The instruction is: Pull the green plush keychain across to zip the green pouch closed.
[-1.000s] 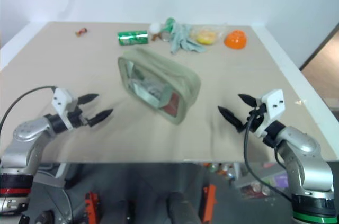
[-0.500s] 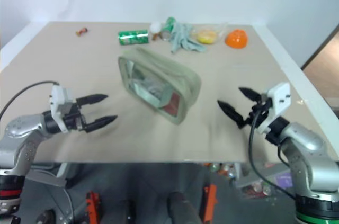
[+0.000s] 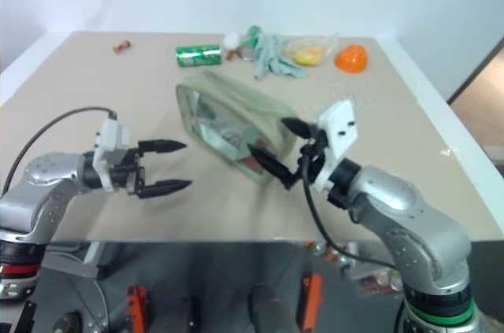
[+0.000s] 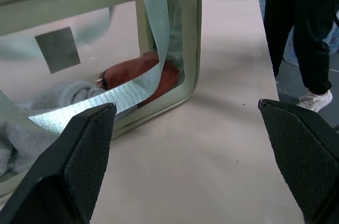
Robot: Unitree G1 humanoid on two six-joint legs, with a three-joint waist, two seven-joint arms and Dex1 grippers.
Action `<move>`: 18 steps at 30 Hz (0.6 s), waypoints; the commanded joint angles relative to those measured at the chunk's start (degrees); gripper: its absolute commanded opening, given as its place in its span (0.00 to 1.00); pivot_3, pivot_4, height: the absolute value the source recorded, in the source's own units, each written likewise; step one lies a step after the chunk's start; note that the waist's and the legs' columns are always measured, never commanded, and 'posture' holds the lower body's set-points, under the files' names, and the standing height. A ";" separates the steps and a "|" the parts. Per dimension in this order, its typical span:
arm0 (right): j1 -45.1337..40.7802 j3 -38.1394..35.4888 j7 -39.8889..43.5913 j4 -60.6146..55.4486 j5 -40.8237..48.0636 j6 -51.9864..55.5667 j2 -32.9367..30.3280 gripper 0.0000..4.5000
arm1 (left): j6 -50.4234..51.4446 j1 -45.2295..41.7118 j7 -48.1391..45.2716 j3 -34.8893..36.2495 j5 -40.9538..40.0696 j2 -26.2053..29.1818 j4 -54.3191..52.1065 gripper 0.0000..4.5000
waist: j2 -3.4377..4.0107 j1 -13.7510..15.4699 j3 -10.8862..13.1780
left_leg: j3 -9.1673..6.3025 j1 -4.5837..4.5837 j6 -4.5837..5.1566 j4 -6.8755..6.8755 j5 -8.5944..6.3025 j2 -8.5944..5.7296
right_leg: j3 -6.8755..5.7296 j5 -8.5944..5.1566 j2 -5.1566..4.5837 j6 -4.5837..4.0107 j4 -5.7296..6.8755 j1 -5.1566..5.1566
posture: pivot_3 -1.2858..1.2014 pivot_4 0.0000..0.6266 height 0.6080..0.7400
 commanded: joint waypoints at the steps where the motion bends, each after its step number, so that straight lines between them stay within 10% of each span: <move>1: -1.30 0.40 -0.79 0.24 -2.21 -0.30 0.54 1.00 | -1.36 -0.38 0.17 0.77 0.51 0.09 -0.03 0.99 | 0.00 0.03 0.00 | -0.01 -0.01 0.00 -0.01 0.00 0.00 | -0.03 -0.01 0.00 0.00 0.00 0.00 | 0.52 0.24 1.00; 3: -1.31 0.91 -0.59 0.77 -2.89 -0.09 0.82 1.00 | -1.83 -0.03 0.35 1.02 0.98 0.23 0.33 0.99 | 0.00 0.04 0.00 | -0.05 -0.01 0.00 -0.02 0.00 0.01 | -0.08 -0.02 0.00 0.00 0.00 0.00 | 0.52 0.24 1.00; 15: -0.58 2.56 2.57 1.92 -5.68 -0.44 1.59 0.04 | -2.17 1.64 2.73 2.04 1.23 0.22 -0.32 1.00 | 0.00 0.08 0.00 | -0.17 -0.03 0.00 -0.02 0.00 0.03 | -0.22 -0.02 0.00 -0.01 0.01 0.01 | 0.52 0.24 1.00; 18: -0.33 2.34 3.81 2.05 -6.72 -1.02 1.07 0.01 | -2.29 2.10 2.99 2.13 1.30 0.39 -0.14 1.00 | 0.00 0.09 0.00 | -0.22 -0.03 0.00 -0.02 0.00 0.03 | -0.26 -0.02 0.00 -0.02 0.01 0.01 | 0.52 0.24 1.00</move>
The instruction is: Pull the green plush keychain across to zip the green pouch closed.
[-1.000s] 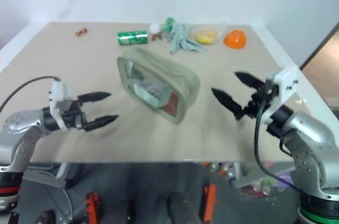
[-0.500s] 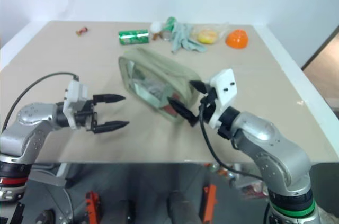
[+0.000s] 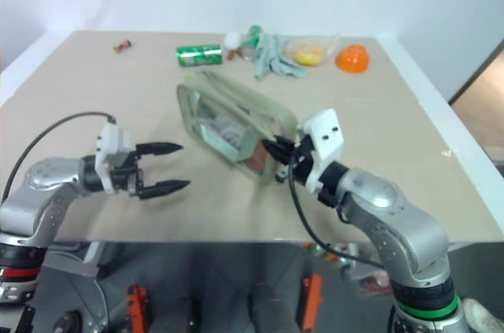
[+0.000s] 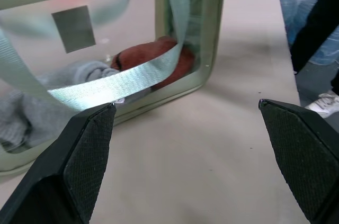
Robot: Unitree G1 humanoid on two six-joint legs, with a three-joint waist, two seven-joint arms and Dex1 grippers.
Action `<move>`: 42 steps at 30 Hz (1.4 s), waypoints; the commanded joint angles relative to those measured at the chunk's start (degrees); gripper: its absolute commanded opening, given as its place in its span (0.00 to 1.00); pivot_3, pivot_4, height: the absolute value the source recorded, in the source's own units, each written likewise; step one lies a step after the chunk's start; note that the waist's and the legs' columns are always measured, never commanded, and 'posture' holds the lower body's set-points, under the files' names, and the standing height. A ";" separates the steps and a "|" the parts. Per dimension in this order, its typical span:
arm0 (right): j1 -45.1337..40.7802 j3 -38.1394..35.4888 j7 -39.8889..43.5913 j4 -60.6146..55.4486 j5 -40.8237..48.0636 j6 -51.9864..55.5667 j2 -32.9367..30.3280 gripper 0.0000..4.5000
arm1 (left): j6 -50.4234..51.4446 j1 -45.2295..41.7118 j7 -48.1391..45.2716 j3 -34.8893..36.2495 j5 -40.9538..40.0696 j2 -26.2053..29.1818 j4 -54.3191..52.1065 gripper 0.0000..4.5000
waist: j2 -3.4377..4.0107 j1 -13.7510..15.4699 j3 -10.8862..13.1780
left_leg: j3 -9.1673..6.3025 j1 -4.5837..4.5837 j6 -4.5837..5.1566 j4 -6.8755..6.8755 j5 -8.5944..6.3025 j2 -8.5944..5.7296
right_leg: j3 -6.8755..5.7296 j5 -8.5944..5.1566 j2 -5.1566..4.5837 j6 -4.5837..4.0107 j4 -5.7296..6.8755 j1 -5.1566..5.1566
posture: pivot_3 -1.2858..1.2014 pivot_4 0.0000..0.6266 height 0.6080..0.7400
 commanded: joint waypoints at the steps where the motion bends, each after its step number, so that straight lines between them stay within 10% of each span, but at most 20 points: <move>1: -0.18 -0.94 2.62 -0.57 -1.23 -1.97 -1.14 0.01 | -1.13 0.51 0.44 1.94 -0.16 0.43 -1.15 1.00 | 0.00 0.00 0.00 | -0.01 0.00 0.00 0.00 0.00 0.00 | -0.01 0.00 0.00 0.00 0.00 0.00 | 0.52 0.24 1.00; 20: -33.22 5.10 50.15 60.40 -18.77 -40.32 -6.64 0.01 | 0.36 2.22 2.48 5.97 -1.91 1.21 -0.45 1.00 | 0.09 -0.19 0.07 | -0.05 0.01 0.03 -0.01 0.01 0.03 | -0.17 0.04 0.00 -0.10 0.00 0.01 | 0.52 0.24 1.00; 35: -39.64 3.98 57.61 76.36 -23.46 -45.58 -2.81 0.01 | 1.12 5.60 8.19 9.65 -2.46 1.02 -4.20 1.00 | 0.11 -0.92 0.07 | -0.13 0.15 0.06 -0.05 0.01 0.12 | -0.29 0.20 0.04 -0.52 0.10 0.05 | 0.52 0.24 1.00; 42: -34.16 0.68 54.61 65.88 -21.03 -38.98 -4.38 0.55 | 1.99 3.52 9.88 10.00 -3.74 0.00 -3.05 1.00 | 0.15 -0.68 0.09 | -0.20 0.09 0.04 -0.03 0.03 0.10 | -0.33 0.19 0.05 -0.50 0.14 0.04 | 0.52 0.24 1.00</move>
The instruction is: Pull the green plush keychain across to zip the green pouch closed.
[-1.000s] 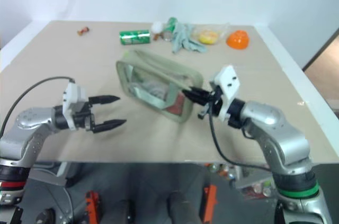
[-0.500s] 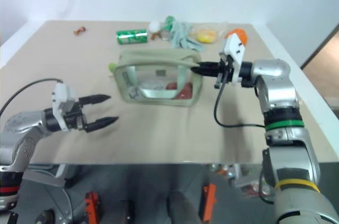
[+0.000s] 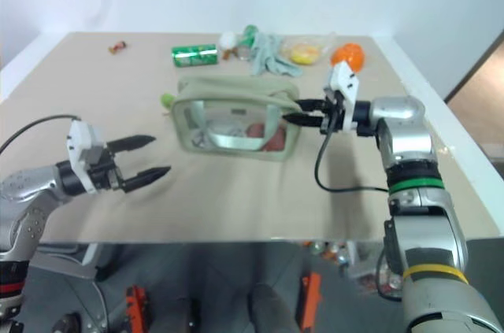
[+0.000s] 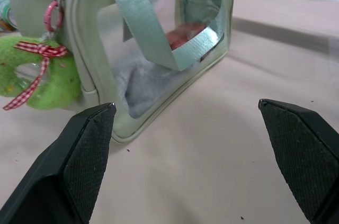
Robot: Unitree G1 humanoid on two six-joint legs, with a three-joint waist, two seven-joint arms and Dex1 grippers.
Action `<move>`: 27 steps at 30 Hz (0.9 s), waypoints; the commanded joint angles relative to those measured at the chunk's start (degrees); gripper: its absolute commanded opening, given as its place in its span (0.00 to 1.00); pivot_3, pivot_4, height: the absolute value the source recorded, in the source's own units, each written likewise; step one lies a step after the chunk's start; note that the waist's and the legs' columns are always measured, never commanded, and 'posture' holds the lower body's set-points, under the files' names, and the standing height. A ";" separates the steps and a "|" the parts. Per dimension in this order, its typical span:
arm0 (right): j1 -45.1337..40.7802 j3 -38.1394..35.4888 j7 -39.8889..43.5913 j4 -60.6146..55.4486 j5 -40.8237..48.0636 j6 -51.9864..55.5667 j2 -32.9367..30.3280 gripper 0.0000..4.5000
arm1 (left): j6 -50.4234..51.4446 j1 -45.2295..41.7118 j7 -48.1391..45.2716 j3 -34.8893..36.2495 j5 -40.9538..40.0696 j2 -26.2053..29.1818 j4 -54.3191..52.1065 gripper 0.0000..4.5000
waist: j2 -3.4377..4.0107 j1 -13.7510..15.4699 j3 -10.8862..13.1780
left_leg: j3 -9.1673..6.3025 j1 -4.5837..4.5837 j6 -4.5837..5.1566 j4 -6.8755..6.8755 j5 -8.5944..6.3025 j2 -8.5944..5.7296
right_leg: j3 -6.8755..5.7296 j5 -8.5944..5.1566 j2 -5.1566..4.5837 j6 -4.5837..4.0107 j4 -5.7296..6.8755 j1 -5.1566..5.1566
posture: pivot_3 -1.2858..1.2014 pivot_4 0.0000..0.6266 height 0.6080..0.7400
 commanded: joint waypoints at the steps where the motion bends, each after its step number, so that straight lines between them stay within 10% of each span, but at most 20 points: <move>1: 1.99 -4.26 -2.71 -8.81 3.72 5.16 -1.44 0.62 | 0.89 -2.00 1.74 2.37 -1.89 -0.46 -0.39 1.00 | 0.00 0.05 0.00 | 0.00 -0.02 0.00 0.00 0.00 -0.01 | 0.01 0.00 0.00 0.00 0.00 -0.01 | 0.52 0.24 1.00; 6: 9.84 -10.21 -10.29 -22.94 8.99 15.59 -2.52 0.99 | 2.60 -4.57 7.02 4.02 -2.52 -2.55 0.84 1.00 | 0.01 0.35 0.01 | -0.18 -0.10 0.00 -0.01 0.00 -0.06 | -0.08 0.00 -0.01 0.00 0.00 0.00 | 0.52 0.24 1.00; 21: 18.56 -10.29 -20.72 -35.09 9.27 17.65 -0.45 0.99 | 1.18 -9.61 7.16 2.45 -1.18 -3.92 5.98 1.00 | 0.02 0.60 0.00 | -0.23 -0.09 -0.03 0.13 0.07 -0.09 | -0.12 -0.09 0.00 0.29 0.02 0.05 | 0.52 0.24 1.00; 27: 16.64 -8.67 -20.34 -31.06 8.41 16.40 0.44 0.57 | 1.01 -10.58 9.00 2.91 0.08 -4.21 7.33 1.00 | 0.02 0.73 0.00 | -0.25 -0.11 -0.03 0.11 0.07 -0.09 | -0.12 -0.11 0.00 0.31 0.01 0.05 | 0.52 0.24 1.00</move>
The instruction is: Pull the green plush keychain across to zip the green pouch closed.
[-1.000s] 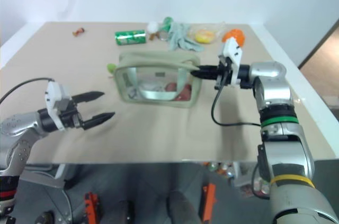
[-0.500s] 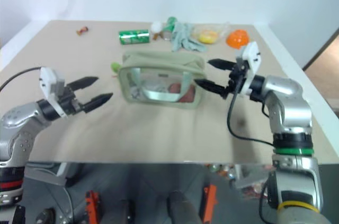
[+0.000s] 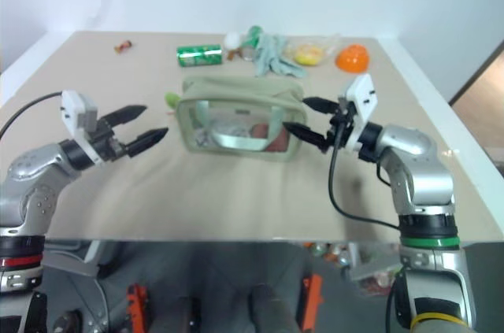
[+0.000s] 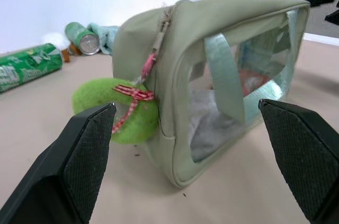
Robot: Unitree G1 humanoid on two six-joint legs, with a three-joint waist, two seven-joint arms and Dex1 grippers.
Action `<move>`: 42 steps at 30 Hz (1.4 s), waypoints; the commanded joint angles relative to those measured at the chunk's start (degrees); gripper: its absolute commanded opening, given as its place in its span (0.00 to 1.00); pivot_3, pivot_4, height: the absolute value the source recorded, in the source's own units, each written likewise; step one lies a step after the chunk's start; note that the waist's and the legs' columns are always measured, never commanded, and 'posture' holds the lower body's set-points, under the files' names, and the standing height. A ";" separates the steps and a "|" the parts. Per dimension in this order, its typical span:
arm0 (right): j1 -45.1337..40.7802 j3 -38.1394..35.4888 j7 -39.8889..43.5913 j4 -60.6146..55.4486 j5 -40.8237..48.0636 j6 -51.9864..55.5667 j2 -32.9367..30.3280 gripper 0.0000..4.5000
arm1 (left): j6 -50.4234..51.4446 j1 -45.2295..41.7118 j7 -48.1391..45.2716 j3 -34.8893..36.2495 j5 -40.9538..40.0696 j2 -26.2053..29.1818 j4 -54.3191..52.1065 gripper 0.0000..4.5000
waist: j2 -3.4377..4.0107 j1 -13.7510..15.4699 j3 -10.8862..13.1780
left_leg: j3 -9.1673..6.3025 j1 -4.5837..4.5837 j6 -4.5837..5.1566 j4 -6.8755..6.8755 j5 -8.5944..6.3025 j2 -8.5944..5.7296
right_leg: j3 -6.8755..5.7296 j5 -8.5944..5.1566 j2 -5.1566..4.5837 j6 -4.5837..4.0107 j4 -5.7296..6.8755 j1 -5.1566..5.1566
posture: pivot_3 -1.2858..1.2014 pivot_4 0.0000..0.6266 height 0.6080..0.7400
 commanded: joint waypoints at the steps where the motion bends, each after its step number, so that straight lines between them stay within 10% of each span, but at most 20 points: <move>1: -2.49 -0.22 0.20 1.55 -0.21 -1.64 0.05 0.51 | -0.76 -1.44 1.78 1.43 0.68 0.13 0.11 1.00 | 0.00 0.01 0.00 | 0.00 -0.02 0.00 0.00 0.00 0.00 | 0.00 0.00 0.00 0.01 0.00 0.00 | 0.52 0.24 1.00; 8: -3.32 -0.52 0.85 2.87 -0.44 -2.29 -0.27 0.01 | 1.97 -3.55 8.87 0.99 3.81 0.23 4.01 1.00 | 0.00 0.10 0.00 | -0.04 -0.02 0.00 -0.02 0.00 0.00 | -0.02 -0.01 0.00 0.01 0.00 -0.01 | 0.52 0.24 1.00; 35: -0.12 -1.82 -1.82 -1.46 -1.30 -2.34 -2.78 0.01 | -23.87 -32.81 3.38 -7.11 19.96 -9.26 52.50 1.00 | -0.01 0.87 0.00 | -0.13 -0.13 0.01 -0.05 -0.01 -0.21 | -0.03 0.13 -0.09 -0.19 -0.02 -0.02 | 0.52 0.24 1.00; 42: -0.28 -1.73 -2.21 -1.38 -1.15 -2.29 -2.84 0.00 | -28.33 -37.06 3.48 -6.72 22.05 -9.82 59.64 0.53 | -0.01 0.86 0.00 | -0.16 -0.16 0.01 -0.02 0.00 -0.31 | -0.02 0.12 -0.16 -0.17 -0.01 -0.02 | 0.52 0.24 1.00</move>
